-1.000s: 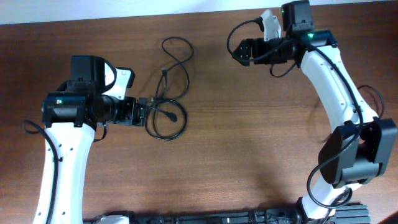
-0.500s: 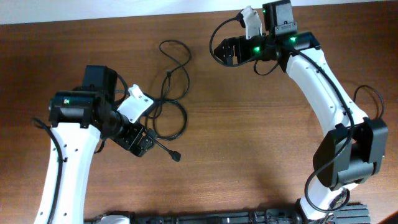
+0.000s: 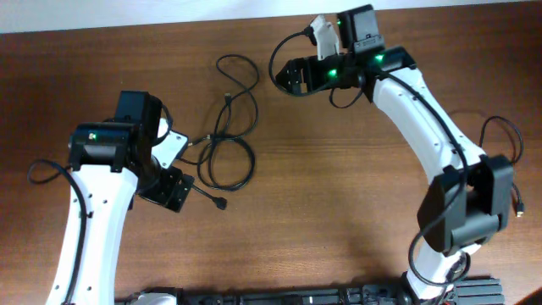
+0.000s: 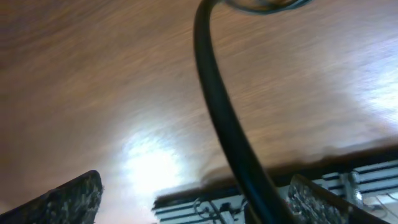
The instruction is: Untangle cables
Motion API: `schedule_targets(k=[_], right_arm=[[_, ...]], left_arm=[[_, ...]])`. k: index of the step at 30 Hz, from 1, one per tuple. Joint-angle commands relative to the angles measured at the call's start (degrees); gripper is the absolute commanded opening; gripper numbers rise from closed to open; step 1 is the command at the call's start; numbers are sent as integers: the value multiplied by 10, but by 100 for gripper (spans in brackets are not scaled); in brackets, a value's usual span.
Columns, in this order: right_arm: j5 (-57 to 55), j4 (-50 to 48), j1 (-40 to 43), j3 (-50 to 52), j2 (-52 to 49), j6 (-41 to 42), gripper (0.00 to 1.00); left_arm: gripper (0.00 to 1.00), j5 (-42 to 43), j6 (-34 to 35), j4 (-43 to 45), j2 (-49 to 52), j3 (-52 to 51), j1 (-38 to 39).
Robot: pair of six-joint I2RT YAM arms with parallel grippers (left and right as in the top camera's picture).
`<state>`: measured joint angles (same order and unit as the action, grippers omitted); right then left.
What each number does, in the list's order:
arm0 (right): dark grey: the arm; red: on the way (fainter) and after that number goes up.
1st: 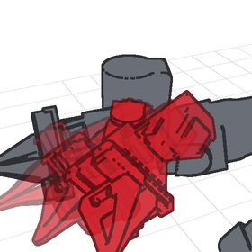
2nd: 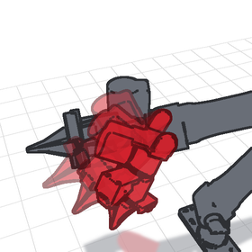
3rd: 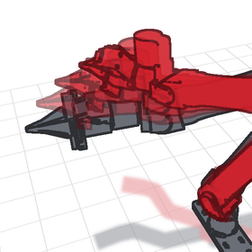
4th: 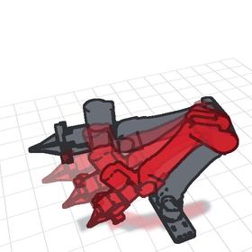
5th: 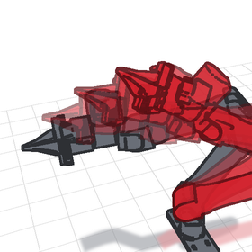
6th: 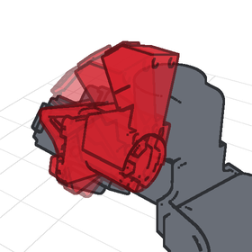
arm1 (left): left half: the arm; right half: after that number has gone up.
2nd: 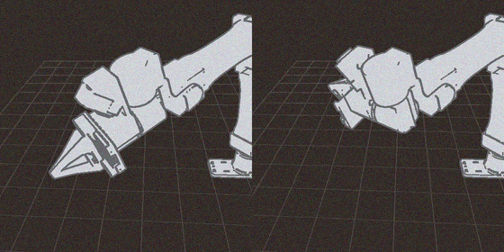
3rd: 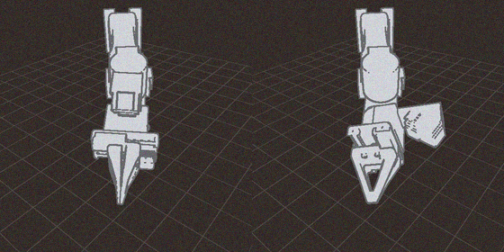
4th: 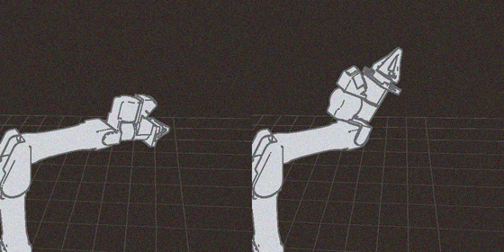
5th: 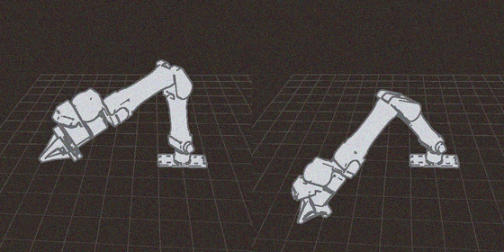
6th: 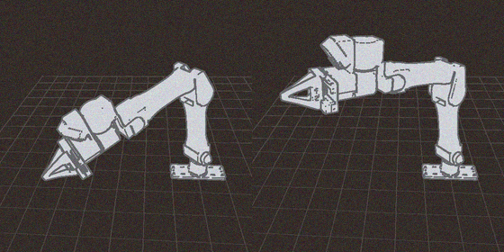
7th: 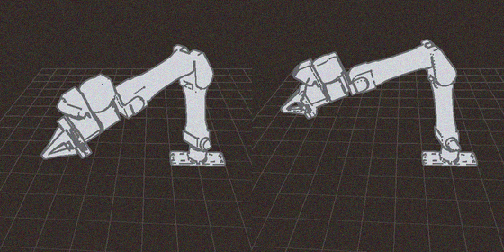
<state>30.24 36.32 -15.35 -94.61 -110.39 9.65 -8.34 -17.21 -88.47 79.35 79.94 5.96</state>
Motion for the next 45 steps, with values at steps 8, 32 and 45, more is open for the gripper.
schedule_targets(k=[8,32,45], right_arm=[[63,-44,-27,-4,-34,20,99],[52,-150,-58,-4,-104,37,99],[-36,-319,-106,-4,-234,171,99]], left_arm=[[99,-236,-89,-42,67,6,0],[98,95,87,245,68,6,-1],[98,97,141,271,68,6,-1]])
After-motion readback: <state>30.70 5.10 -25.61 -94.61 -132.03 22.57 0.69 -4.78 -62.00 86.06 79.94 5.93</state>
